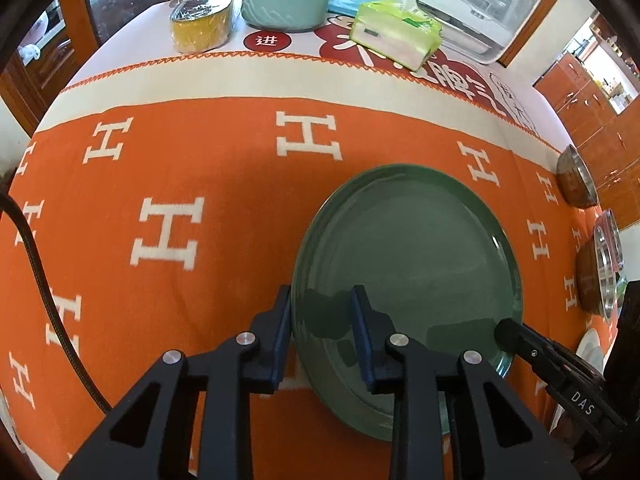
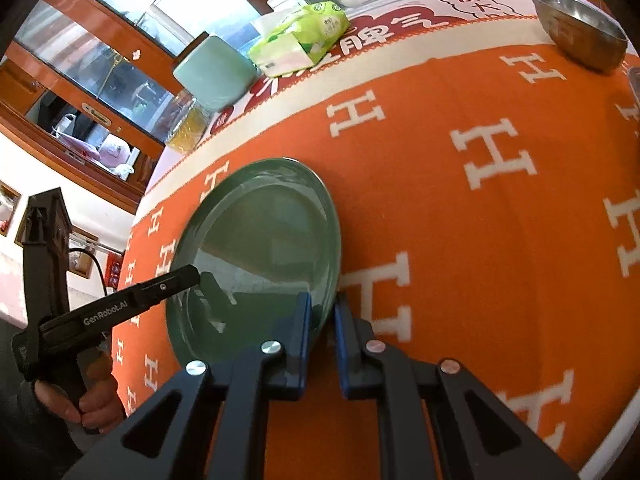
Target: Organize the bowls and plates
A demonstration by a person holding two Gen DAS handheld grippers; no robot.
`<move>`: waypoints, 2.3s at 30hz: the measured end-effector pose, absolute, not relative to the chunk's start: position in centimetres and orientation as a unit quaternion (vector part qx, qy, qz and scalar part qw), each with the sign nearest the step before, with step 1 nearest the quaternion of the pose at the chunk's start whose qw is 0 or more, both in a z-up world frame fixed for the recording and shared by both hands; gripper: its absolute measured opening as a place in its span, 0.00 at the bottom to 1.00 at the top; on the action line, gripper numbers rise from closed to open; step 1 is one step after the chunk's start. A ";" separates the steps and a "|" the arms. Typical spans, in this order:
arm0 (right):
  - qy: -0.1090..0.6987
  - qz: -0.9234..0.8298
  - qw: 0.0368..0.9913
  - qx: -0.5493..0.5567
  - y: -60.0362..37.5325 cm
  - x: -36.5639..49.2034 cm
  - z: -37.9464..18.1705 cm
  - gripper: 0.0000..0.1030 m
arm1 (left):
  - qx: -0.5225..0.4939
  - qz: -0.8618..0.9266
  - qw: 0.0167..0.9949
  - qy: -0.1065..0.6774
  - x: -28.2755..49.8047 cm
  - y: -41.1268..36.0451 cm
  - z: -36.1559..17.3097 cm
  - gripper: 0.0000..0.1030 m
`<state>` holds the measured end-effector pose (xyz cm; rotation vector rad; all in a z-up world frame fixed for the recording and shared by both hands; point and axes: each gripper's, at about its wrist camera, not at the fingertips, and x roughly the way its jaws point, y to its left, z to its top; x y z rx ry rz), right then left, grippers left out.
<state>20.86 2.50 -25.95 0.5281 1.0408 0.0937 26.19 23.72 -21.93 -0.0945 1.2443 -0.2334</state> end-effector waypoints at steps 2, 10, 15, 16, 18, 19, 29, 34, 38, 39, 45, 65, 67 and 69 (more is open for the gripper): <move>0.494 0.044 0.831 0.252 2.5 20.2 -25.7 0.11 | -0.040 -0.112 0.805 0.582 25.7 23.6 -21.6 0.26; 0.468 0.037 0.851 0.238 2.2 17.0 -23.1 0.11 | -0.036 -0.141 0.805 0.574 22.8 23.1 -19.5 0.26; 0.451 0.032 0.865 0.217 2.3 15.1 -21.4 0.11 | -0.039 -0.157 0.812 0.561 20.8 23.0 -17.9 0.26; 0.448 0.031 0.868 0.210 2.3 14.4 -21.1 0.11 | -0.040 -0.160 0.814 0.557 20.3 22.9 -17.5 0.26; 0.441 0.029 0.874 0.202 2.3 13.4 -20.5 0.11 | -0.041 -0.165 0.816 0.552 19.5 22.8 -16.9 0.26; 0.437 0.028 0.877 0.198 2.3 12.8 -20.1 0.11 | -0.041 -0.168 0.817 0.550 19.2 22.7 -16.7 0.26; 0.398 0.015 0.900 0.176 0.8 7.9 -17.6 0.12 | -0.041 -0.209 0.833 0.511 15.7 20.6 -13.4 0.26; 0.388 0.006 0.906 0.169 -0.5 5.5 -16.9 0.12 | -0.041 -0.227 0.837 0.496 14.0 18.5 -12.1 0.26; 0.389 -0.001 0.907 0.161 -2.0 3.7 -16.5 0.13 | -0.039 -0.237 0.838 0.489 12.4 16.3 -11.4 0.26; 0.389 -0.002 0.907 0.160 -2.4 3.2 -16.4 0.13 | -0.038 -0.239 0.838 0.489 12.1 15.8 -11.3 0.26; 0.391 -0.015 0.907 0.155 -5.4 0.4 -15.7 0.14 | -0.036 -0.255 0.835 0.487 10.1 12.0 -10.5 0.26; 0.457 -0.031 0.882 0.114 -14.0 -4.5 -17.0 0.19 | -0.019 -0.258 0.807 0.531 5.5 0.4 -13.1 0.29; 0.466 -0.026 0.878 0.106 -14.7 -4.7 -17.3 0.19 | -0.019 -0.252 0.804 0.538 5.1 -0.3 -13.7 0.30; 0.474 -0.022 0.875 0.100 -15.2 -4.9 -17.6 0.20 | -0.019 -0.247 0.800 0.546 4.8 -1.0 -14.3 0.30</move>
